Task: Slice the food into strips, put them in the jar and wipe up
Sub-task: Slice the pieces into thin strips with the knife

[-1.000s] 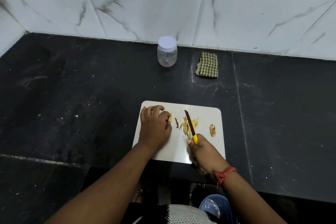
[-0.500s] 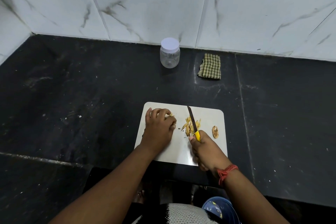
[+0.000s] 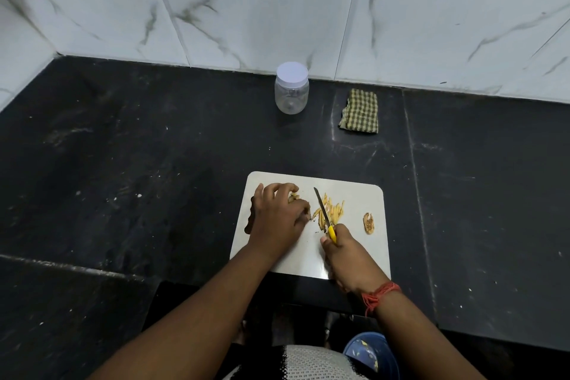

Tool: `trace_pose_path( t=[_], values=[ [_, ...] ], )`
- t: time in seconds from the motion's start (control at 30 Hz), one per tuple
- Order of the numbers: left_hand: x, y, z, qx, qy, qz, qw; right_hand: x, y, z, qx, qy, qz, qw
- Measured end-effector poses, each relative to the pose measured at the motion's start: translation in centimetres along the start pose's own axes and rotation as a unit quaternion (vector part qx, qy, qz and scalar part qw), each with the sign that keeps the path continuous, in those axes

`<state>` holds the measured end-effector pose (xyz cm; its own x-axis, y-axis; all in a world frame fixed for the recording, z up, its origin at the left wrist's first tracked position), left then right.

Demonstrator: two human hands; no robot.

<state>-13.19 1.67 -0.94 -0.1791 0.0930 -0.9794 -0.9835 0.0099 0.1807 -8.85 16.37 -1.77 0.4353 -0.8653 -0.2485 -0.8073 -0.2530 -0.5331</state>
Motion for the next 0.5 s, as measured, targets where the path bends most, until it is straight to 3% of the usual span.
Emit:
trace_pose_path(
  t=[0.5],
  values=[
    [0.8, 0.2, -1.1, -0.044, -0.041, -0.015, 0.998, 0.8, -0.4, 0.5, -0.012, -0.139, 0.008, 0.99]
  ],
)
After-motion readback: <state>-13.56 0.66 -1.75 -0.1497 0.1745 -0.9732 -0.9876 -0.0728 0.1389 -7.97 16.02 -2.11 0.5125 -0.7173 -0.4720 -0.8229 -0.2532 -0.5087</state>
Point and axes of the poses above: each hand's wrist, its own y-axis towards the middle knuckle, its own x-axis out of the palm, z = x × y, the point moved 10 cm from there along y, towards the middle knuckle, and after that the axes turned 14 degrees about y, right-handed, at the moved point
